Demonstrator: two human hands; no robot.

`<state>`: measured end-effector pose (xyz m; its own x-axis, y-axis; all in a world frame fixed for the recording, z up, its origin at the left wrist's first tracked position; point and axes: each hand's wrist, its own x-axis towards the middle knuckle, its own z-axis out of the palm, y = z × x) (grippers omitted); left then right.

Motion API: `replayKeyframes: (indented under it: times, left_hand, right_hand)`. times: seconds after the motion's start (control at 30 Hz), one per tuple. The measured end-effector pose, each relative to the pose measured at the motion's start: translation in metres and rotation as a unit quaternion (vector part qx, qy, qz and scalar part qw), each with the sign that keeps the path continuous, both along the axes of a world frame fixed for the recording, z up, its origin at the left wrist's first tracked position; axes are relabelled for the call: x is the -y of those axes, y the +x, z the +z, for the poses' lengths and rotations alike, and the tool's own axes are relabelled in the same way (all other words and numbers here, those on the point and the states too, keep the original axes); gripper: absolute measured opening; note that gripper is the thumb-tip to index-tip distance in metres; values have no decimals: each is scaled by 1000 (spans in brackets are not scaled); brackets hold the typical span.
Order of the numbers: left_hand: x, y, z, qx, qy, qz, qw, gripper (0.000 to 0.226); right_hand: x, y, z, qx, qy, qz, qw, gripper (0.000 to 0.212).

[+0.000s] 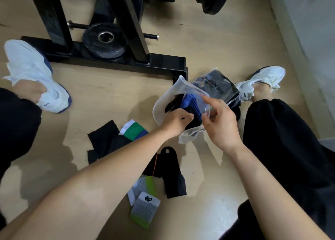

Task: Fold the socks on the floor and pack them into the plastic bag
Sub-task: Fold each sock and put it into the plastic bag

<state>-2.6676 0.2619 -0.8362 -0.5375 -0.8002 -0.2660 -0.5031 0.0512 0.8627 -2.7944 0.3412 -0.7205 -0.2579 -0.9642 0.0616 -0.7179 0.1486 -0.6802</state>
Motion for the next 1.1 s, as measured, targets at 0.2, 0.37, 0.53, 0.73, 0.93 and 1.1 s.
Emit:
replayKeyframes:
  times: [0.2, 0.37, 0.53, 0.73, 0.93, 1.1]
  left_hand:
    - [-5, 14, 11, -77, 141, 43, 986, 27]
    - [-12, 61, 21, -68, 51, 60, 995, 25]
    - [-6, 125, 16, 13, -47, 160, 986, 17]
    - [10, 173, -30, 242, -48, 149, 958, 25]
    - [1, 175, -53, 361, -63, 68, 928, 58]
    - [-4, 177, -44, 263, -59, 87, 959, 19]
  right_hand:
    - [-4, 3, -6, -7, 43, 13, 999, 53]
    - [-9, 7, -9, -11, 41, 51, 998, 57]
    - [-18, 21, -7, -129, -35, 70, 988, 53]
    - [-29, 51, 2, -107, -72, 137, 982, 40]
    - [-38, 77, -25, -55, 82, 275, 956, 30]
    - [-42, 84, -36, -13, 154, 294, 943, 24]
